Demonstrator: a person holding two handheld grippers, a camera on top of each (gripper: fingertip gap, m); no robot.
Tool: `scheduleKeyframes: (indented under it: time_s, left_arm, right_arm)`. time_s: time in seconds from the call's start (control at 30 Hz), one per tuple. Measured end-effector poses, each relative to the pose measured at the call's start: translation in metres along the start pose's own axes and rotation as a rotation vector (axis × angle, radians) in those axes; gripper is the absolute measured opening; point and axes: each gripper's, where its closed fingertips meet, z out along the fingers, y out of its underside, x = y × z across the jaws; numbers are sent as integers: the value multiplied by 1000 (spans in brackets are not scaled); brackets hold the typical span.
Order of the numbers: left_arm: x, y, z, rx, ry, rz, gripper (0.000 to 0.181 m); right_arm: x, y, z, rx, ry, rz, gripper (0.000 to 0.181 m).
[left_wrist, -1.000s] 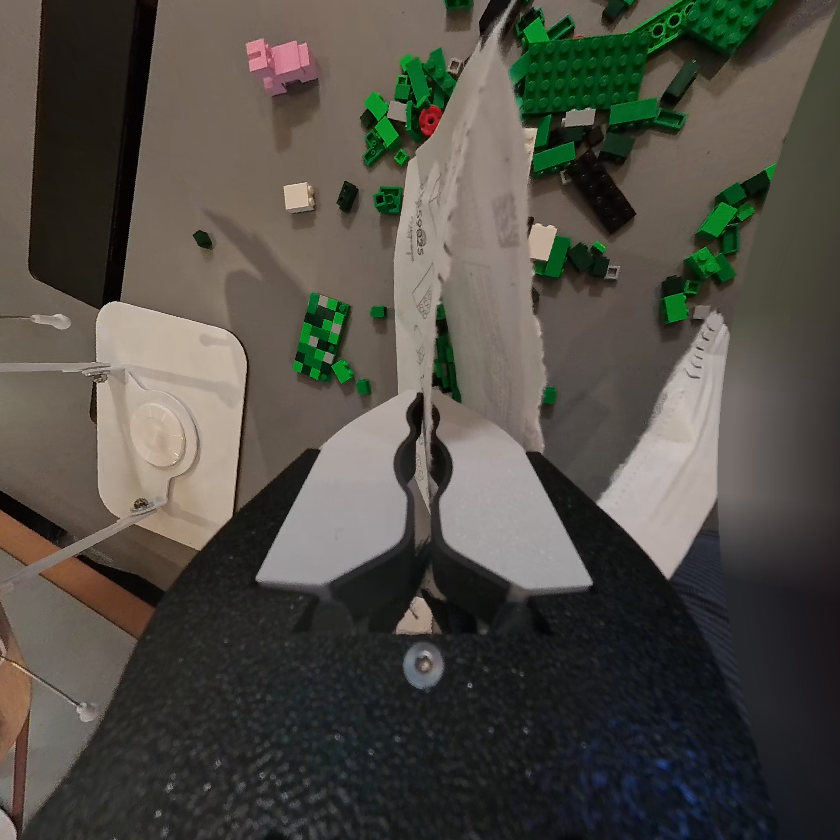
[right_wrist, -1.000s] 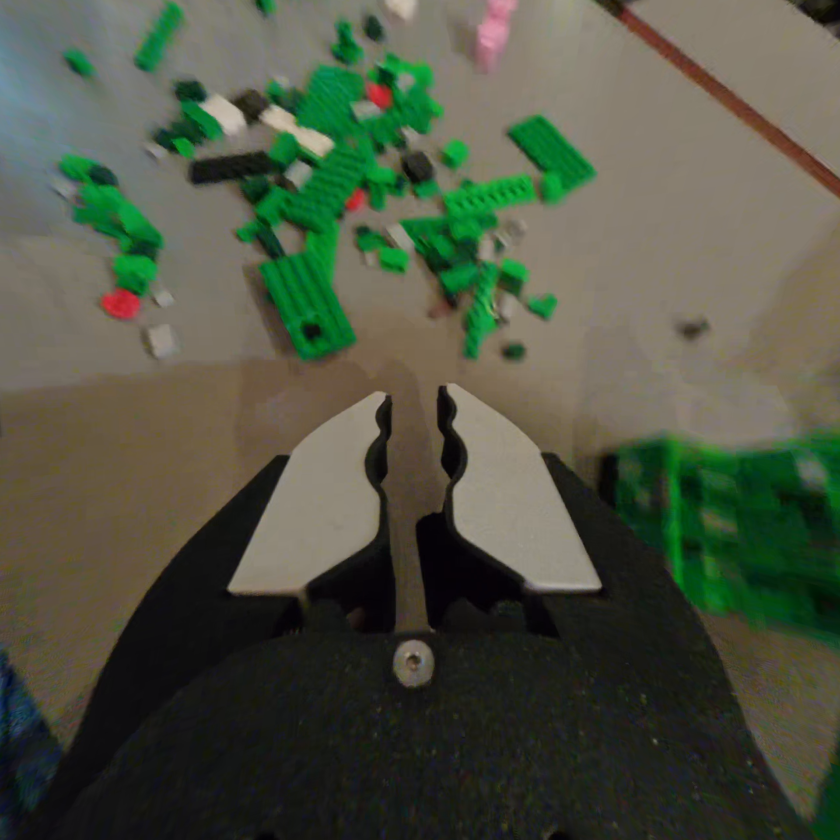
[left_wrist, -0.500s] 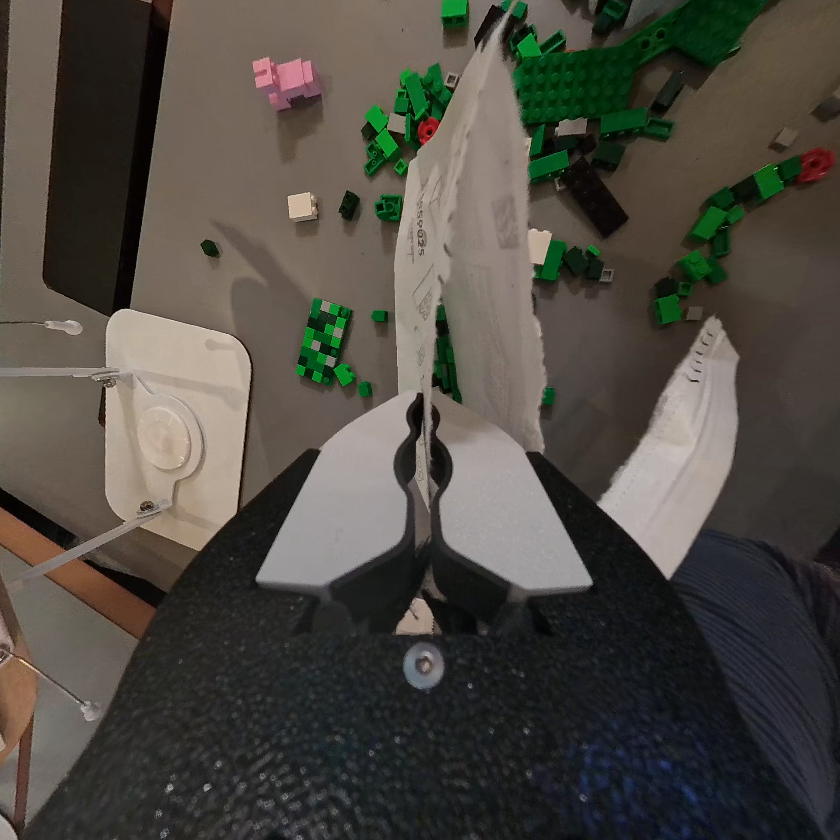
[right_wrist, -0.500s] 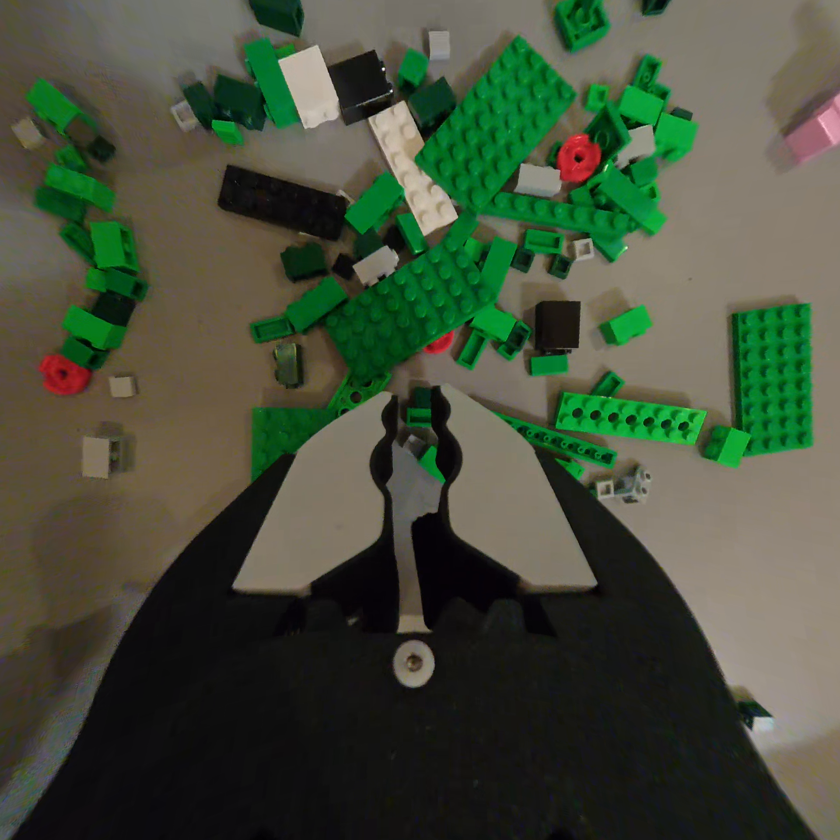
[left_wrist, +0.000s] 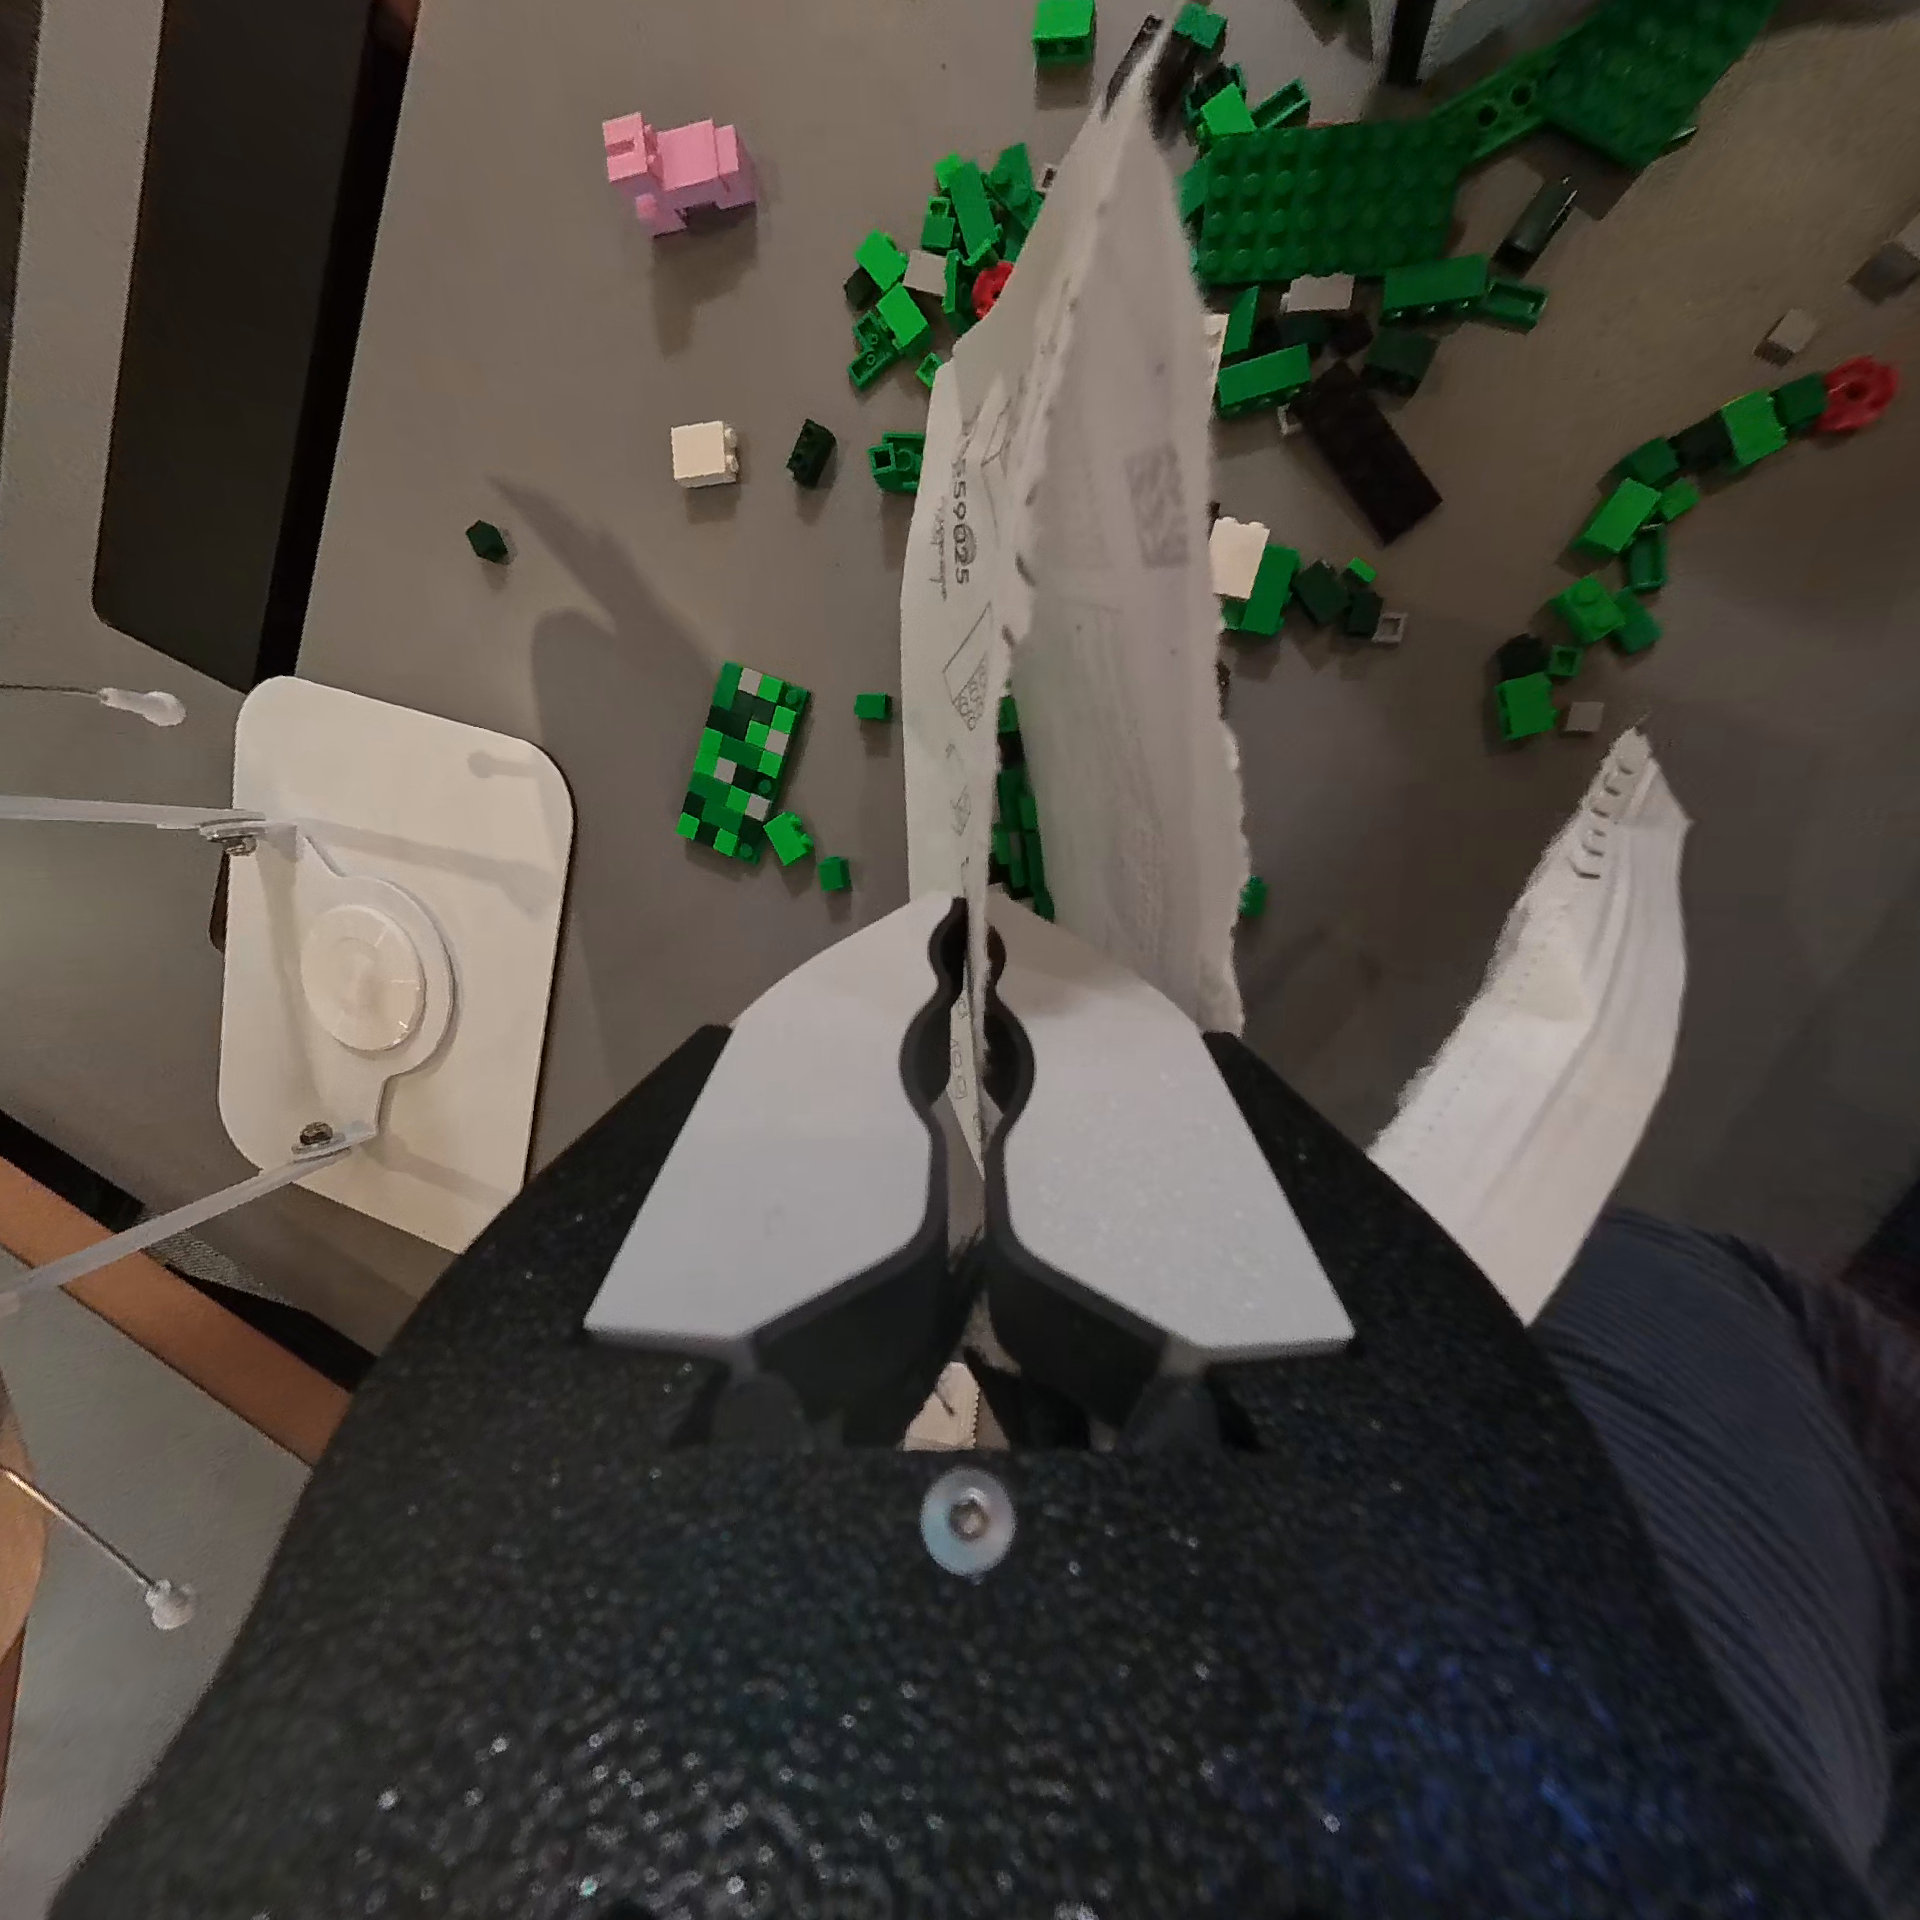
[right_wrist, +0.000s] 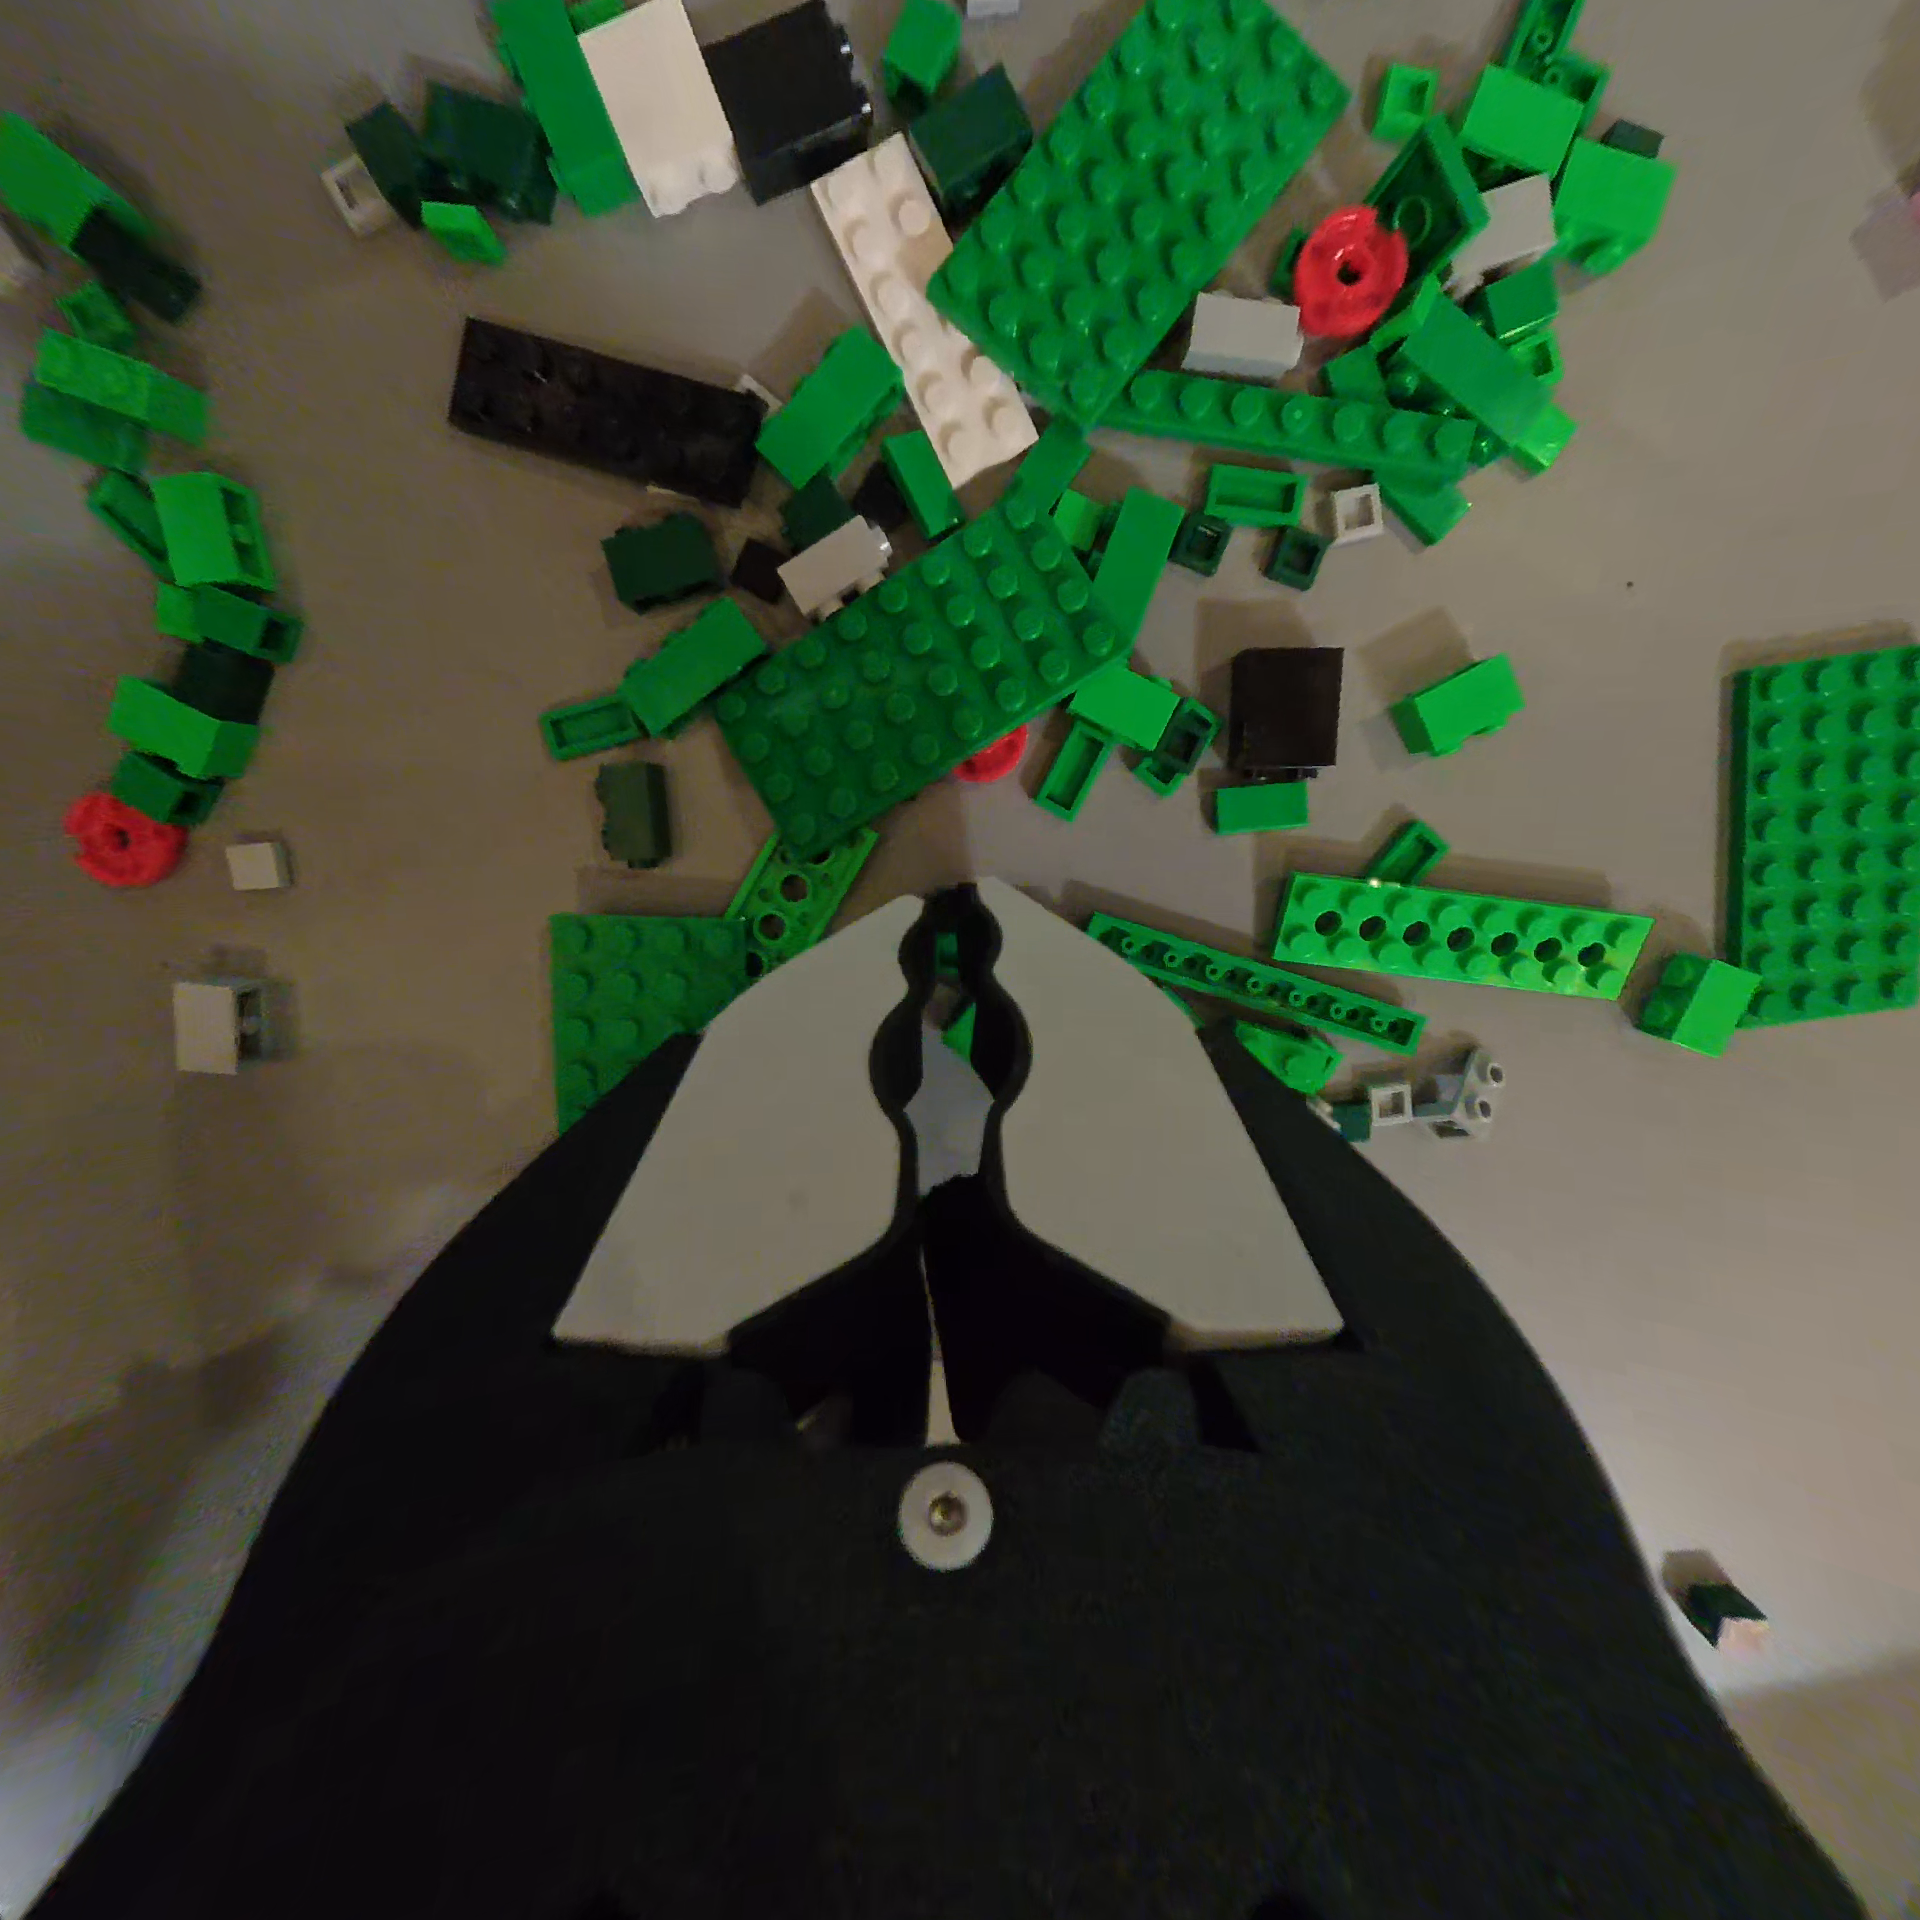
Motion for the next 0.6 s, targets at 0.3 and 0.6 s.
scheduleKeyframes:
  time_s: [0.3, 0.6]
  left_arm:
    - [2, -2, 0, 1, 3, 13, 0]
    - [0, 0, 0, -2, 1, 2, 0]
  right_arm:
    - [-11, 64, -62, 32, 218, 172, 3]
    - [-37, 206, -111, -140, 448, 513, 3]
